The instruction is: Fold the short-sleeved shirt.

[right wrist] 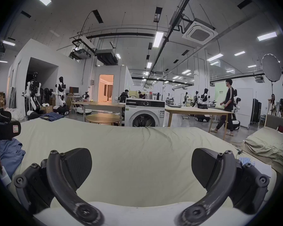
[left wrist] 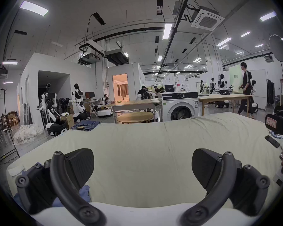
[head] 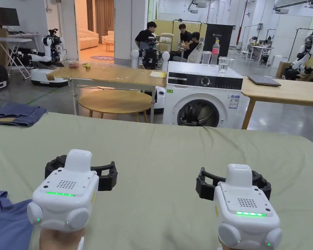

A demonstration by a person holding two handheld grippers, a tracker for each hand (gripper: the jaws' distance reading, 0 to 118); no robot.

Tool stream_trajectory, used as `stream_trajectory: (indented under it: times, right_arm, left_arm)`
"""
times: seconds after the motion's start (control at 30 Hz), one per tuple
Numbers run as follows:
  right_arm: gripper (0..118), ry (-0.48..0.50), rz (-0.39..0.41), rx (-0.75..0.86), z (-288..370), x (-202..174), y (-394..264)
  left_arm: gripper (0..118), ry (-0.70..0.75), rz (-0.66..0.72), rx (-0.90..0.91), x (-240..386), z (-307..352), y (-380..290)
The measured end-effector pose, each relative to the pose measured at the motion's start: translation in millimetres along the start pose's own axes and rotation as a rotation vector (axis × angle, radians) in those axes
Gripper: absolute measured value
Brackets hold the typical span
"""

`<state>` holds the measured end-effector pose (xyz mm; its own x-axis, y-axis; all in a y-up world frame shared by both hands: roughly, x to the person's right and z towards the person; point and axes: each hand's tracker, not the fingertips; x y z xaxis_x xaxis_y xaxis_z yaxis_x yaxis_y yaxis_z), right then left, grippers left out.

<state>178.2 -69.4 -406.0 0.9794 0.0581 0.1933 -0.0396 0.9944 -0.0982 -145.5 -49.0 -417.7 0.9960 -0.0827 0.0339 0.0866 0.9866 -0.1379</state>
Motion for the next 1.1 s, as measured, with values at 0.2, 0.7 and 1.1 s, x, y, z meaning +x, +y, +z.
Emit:
stream_trajectory:
  times: [0.2, 0.7, 1.1]
  right_arm:
    - [118, 0.003, -0.004, -0.007, 2, 2, -3]
    - [118, 0.000, -0.014, -0.011, 1, 8, -9]
    - [118, 0.004, -0.013, -0.010, 4, 4, -11]
  left_arm:
    - [118, -0.003, -0.027, 0.007, 2, 1, 1]
    - [118, -0.007, -0.018, -0.018, -1, 0, -10]
    - [118, 0.018, 0.007, -0.001, -7, 5, -10]
